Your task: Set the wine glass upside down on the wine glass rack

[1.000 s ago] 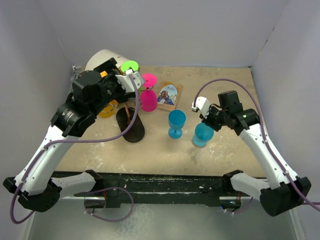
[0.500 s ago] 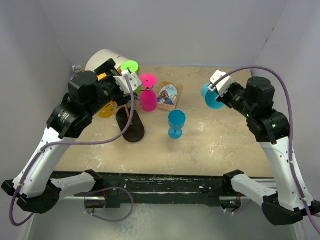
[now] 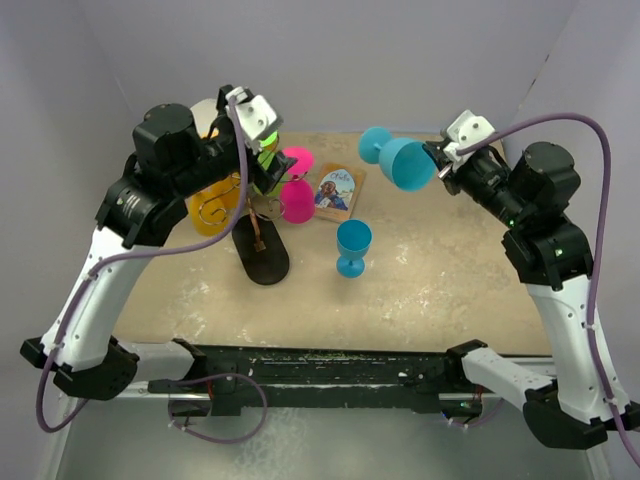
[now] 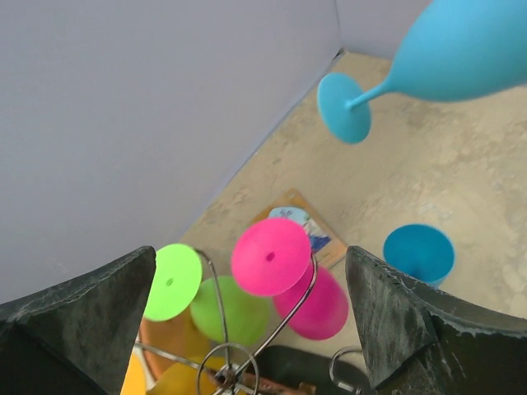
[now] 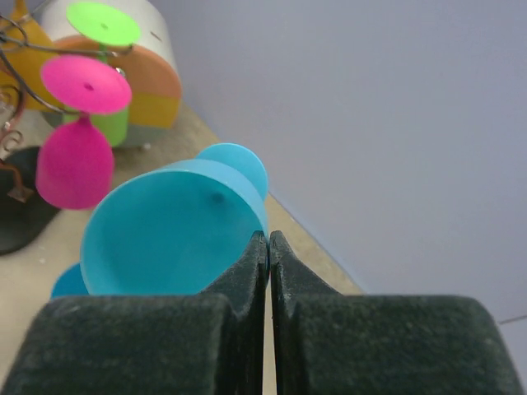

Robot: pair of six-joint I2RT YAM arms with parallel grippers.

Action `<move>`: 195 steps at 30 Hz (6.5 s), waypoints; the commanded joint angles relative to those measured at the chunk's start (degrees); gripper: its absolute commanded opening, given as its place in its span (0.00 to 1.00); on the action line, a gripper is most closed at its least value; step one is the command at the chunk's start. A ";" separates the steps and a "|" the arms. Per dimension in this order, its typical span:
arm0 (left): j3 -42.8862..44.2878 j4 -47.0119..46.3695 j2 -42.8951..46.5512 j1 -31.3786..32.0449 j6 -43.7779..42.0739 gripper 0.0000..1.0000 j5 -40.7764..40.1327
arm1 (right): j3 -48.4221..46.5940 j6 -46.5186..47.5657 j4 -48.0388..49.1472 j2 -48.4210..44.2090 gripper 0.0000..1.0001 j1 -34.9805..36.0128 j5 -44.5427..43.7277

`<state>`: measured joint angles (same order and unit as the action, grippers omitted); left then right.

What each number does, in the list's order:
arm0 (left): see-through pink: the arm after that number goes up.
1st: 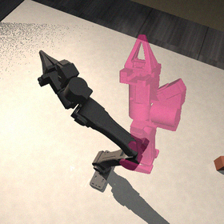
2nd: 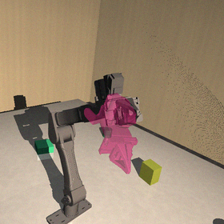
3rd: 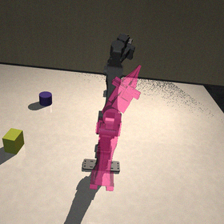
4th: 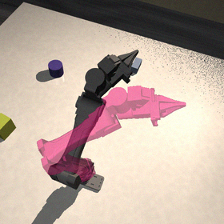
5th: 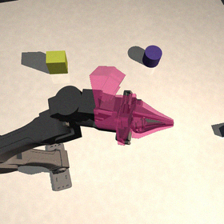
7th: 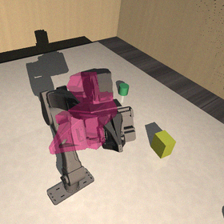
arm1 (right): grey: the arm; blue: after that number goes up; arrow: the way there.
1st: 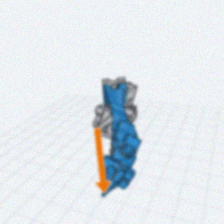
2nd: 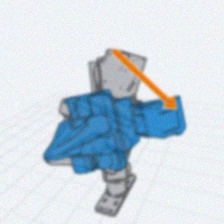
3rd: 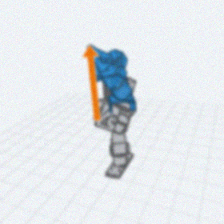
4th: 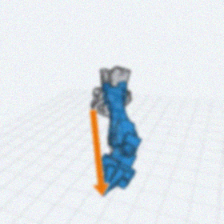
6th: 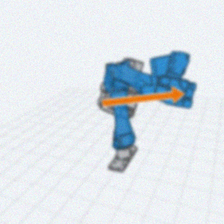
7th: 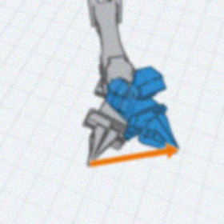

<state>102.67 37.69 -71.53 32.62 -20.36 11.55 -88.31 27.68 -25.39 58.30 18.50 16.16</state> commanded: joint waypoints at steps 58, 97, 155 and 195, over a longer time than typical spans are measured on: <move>-0.13 -11.02 -11.11 -2.91 41.81 0.17 19.10 | -5.48 -16.68 8.42 2.34 0.00 -0.22 17.40; 3.34 5.77 1.49 -6.38 6.68 0.00 11.40 | 5.45 -5.94 -1.46 -7.82 0.87 -10.41 16.50; -8.66 22.83 10.55 -2.83 -34.63 0.00 -12.01 | 36.17 -1.56 10.12 -11.77 0.92 -13.49 13.15; -6.23 28.45 11.61 -2.83 -38.26 0.00 -19.45 | 36.58 -0.34 11.20 -11.48 0.92 -14.19 12.13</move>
<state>93.97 65.93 -61.08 30.02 -57.28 -6.50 -52.01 26.63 -16.75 47.18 4.73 28.01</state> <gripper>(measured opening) 0.010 0.915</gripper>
